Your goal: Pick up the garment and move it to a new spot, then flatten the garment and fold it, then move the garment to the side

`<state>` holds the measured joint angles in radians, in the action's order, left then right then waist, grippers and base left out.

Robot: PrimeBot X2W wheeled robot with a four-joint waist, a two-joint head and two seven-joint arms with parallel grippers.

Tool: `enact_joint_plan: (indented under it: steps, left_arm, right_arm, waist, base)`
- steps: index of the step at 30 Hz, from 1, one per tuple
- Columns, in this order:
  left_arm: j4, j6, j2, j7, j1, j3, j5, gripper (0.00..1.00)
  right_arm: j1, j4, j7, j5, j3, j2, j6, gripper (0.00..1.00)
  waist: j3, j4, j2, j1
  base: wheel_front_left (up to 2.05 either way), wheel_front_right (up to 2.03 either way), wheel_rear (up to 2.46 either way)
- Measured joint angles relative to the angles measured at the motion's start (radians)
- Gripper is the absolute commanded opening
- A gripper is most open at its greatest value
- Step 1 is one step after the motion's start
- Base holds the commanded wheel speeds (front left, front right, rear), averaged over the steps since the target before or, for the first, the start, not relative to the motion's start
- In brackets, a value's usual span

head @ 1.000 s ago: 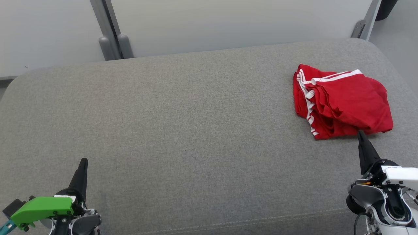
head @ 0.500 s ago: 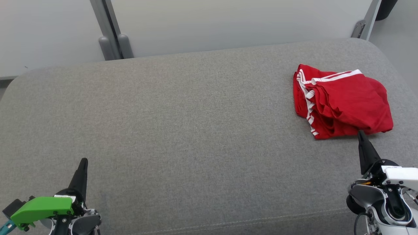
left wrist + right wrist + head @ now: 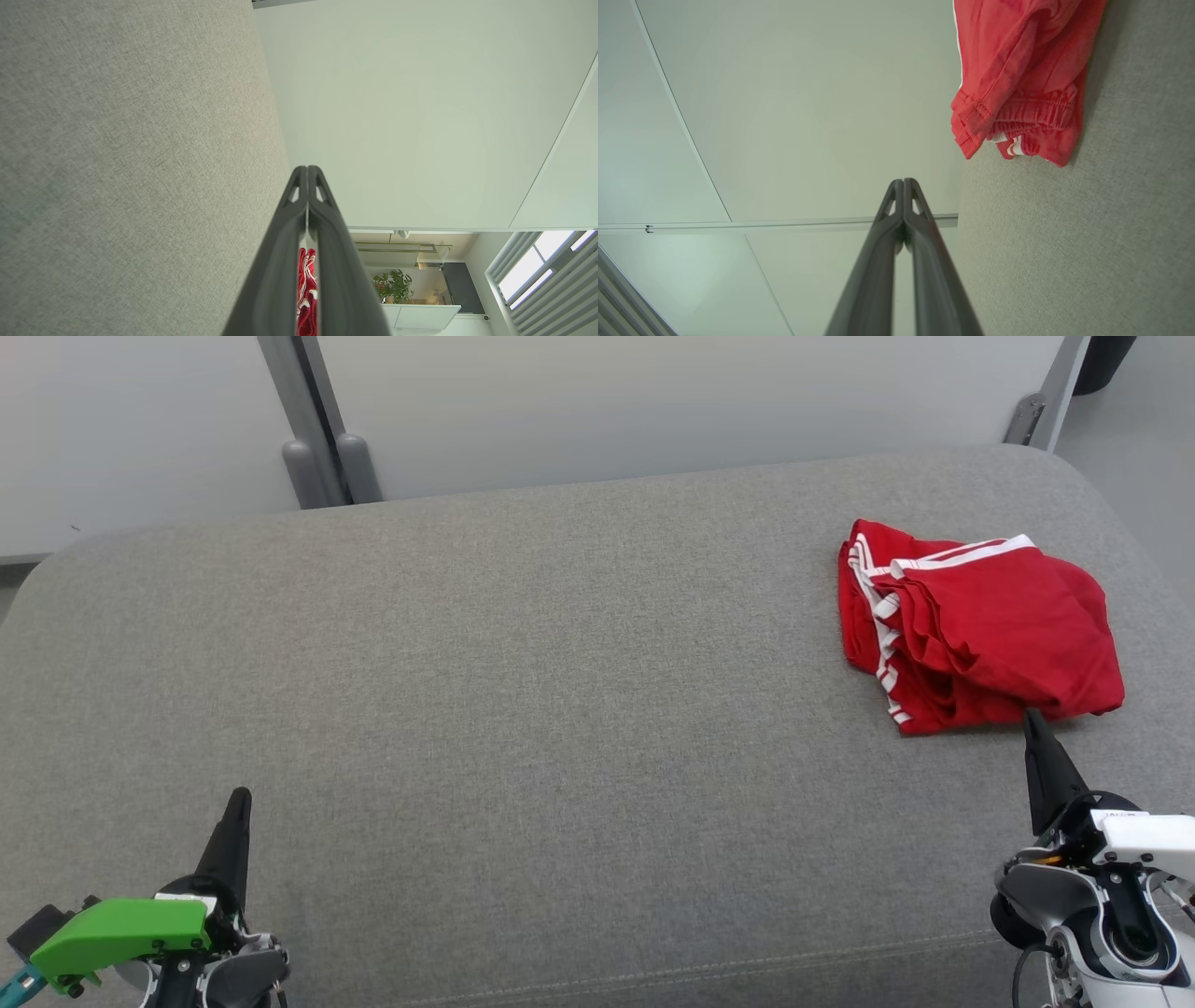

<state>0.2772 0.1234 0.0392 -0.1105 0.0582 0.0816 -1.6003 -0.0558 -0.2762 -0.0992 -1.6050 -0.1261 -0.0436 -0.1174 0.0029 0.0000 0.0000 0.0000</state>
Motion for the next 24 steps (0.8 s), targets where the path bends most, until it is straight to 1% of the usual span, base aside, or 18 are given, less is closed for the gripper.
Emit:
enact_joint_plan:
  steps: [24]
  left_arm:
    - [0.0, 0.0, 0.0, 0.0, 0.0, 0.0, 0.0, 0.0]
  right_arm:
    - [0.0, 0.0, 0.0, 0.0, 0.0, 0.0, 0.0, 0.0]
  waist:
    - [0.0, 0.0, 0.0, 0.0]
  base:
    - [0.0, 0.0, 0.0]
